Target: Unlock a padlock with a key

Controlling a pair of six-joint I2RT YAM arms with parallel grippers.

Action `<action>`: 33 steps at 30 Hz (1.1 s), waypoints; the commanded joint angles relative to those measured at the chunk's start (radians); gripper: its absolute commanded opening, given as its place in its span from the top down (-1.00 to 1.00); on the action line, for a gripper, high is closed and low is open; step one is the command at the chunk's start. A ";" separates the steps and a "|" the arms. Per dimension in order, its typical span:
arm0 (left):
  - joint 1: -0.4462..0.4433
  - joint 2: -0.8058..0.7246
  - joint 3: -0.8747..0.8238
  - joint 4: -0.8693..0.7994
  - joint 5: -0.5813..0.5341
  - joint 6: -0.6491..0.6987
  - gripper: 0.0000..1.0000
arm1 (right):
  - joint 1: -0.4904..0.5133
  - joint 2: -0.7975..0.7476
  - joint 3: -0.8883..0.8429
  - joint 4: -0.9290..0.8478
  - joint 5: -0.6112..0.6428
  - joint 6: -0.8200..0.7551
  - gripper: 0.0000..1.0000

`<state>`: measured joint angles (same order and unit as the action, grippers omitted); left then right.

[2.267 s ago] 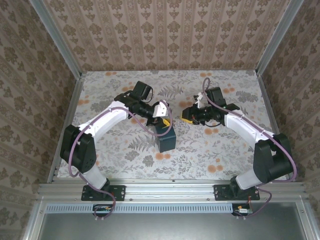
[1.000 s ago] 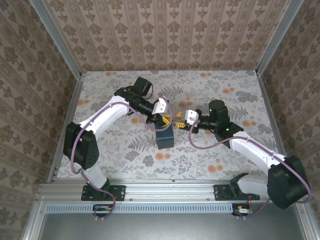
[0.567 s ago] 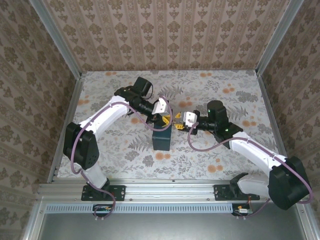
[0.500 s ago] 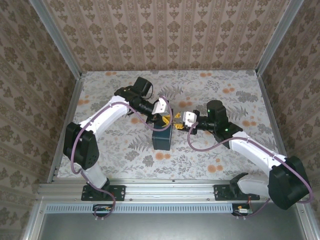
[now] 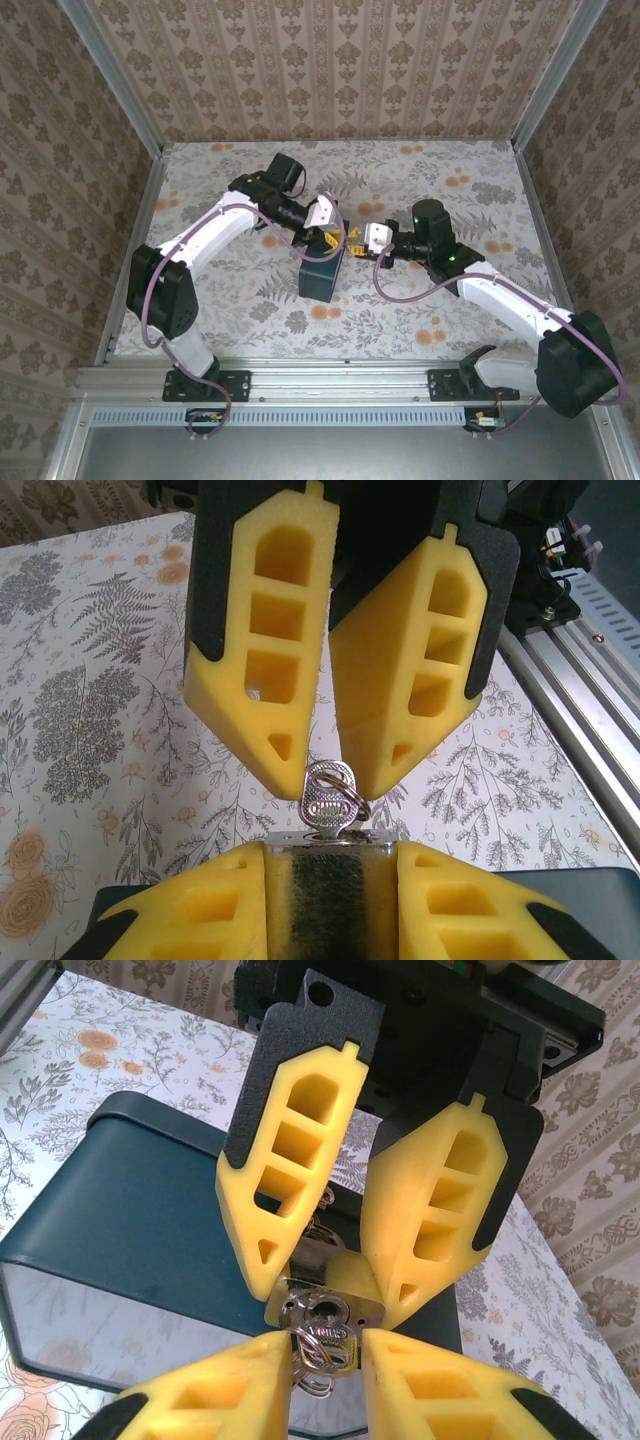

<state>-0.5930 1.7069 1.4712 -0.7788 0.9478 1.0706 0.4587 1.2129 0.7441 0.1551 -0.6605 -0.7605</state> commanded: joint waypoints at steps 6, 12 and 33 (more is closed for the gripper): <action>0.002 0.011 0.049 -0.013 0.074 0.019 1.00 | 0.014 0.005 0.047 -0.055 -0.016 -0.019 0.58; 0.003 0.010 0.047 -0.011 0.075 0.020 1.00 | 0.017 0.013 0.063 -0.088 0.000 -0.023 0.74; 0.009 0.005 0.032 0.038 0.112 -0.004 1.00 | 0.021 0.042 0.103 -0.106 -0.063 0.245 1.00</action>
<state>-0.5743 1.7206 1.4773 -0.7963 0.9478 1.0691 0.4656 1.2594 0.8352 0.0380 -0.6628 -0.6289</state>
